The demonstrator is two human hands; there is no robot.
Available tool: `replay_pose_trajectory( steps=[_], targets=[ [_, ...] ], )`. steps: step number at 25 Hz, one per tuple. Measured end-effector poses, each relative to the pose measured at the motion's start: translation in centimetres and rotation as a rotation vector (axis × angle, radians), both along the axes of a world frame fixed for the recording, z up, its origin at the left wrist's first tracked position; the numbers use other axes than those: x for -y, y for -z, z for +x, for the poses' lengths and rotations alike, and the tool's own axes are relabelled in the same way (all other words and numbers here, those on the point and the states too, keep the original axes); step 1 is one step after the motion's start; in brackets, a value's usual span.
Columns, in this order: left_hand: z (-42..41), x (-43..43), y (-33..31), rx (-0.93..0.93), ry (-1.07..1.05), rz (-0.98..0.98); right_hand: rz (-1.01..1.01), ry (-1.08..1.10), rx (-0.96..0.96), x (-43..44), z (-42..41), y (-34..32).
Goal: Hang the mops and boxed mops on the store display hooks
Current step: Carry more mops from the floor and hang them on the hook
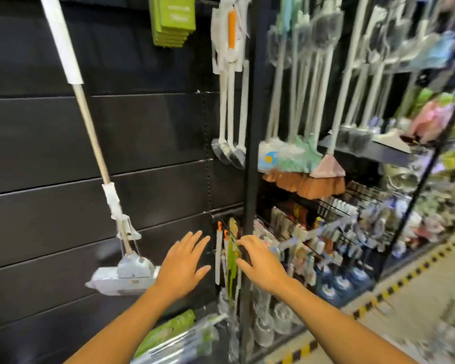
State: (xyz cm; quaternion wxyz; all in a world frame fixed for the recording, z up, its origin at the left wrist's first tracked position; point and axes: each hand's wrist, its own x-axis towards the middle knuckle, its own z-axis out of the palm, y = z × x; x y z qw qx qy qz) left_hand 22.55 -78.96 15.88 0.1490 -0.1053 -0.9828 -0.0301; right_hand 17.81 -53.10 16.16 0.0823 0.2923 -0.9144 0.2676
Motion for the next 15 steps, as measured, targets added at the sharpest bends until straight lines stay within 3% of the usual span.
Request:
replay_pose_trajectory(
  steps=[7, 15],
  targets=[
    [-0.2, -18.5, 3.8, 0.139, 0.303, -0.048, 0.052, 0.332, 0.136, -18.7, 8.1, 5.8],
    [-1.3, -41.3, 6.7, 0.252, 0.696, -0.048, -0.028, 0.770, 0.202, -38.0, 17.3, 8.5]
  ],
)
